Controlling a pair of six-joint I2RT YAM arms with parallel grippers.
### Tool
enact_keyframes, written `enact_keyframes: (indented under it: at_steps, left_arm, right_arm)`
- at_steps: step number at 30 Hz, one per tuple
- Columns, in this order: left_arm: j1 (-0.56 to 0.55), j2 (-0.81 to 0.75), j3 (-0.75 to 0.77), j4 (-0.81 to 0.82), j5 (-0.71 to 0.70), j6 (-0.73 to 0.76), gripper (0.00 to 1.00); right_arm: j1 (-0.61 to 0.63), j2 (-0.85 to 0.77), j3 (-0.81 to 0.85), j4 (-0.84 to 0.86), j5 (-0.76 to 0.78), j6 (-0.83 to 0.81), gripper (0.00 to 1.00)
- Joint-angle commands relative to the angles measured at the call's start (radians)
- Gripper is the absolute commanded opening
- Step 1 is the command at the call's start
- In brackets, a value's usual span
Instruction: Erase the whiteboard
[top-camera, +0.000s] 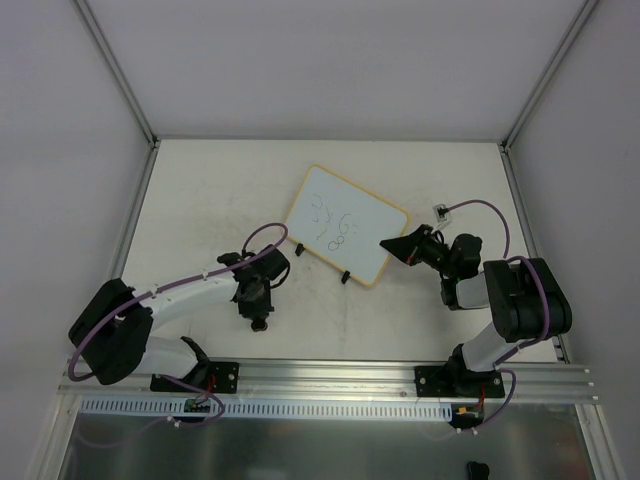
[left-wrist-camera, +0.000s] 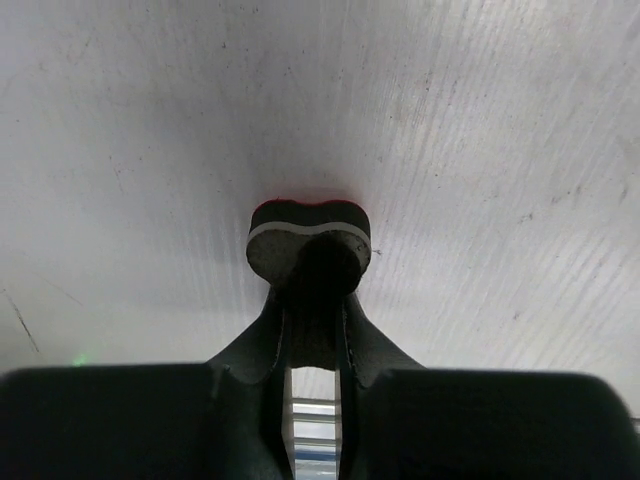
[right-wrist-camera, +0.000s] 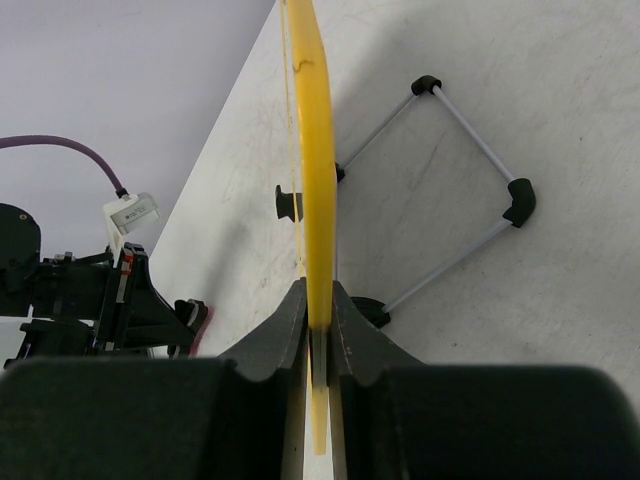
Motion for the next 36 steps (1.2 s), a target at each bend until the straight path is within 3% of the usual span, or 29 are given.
enact_keyframes:
  at_steps: [1,8,14,20,26,36]
  left_arm:
    - [-0.010,-0.047,0.030,-0.028,-0.026,0.003,0.00]
    - [-0.010,-0.064,0.107,-0.022,-0.051,0.055,0.00]
    - [-0.008,-0.104,0.200,0.000,-0.164,0.115,0.00]
    - [-0.008,0.021,0.400,0.018,-0.253,0.236,0.00]
    - [0.042,0.180,0.570,0.066,-0.192,0.337,0.00]
    - [0.131,0.219,0.592,0.253,-0.031,0.479,0.00]
  right_arm:
    - [-0.009,-0.023,0.013,0.226,0.004,-0.028,0.00]
    - [-0.009,-0.029,0.011,0.226,0.001,-0.025,0.00]
    - [-0.009,-0.026,0.012,0.227,0.000,-0.024,0.00]
    - [-0.012,-0.026,0.016,0.227,-0.004,-0.021,0.00]
    - [-0.011,-0.032,0.011,0.226,-0.005,-0.022,0.00]
    - [-0.008,-0.038,0.013,0.227,-0.007,-0.021,0.00]
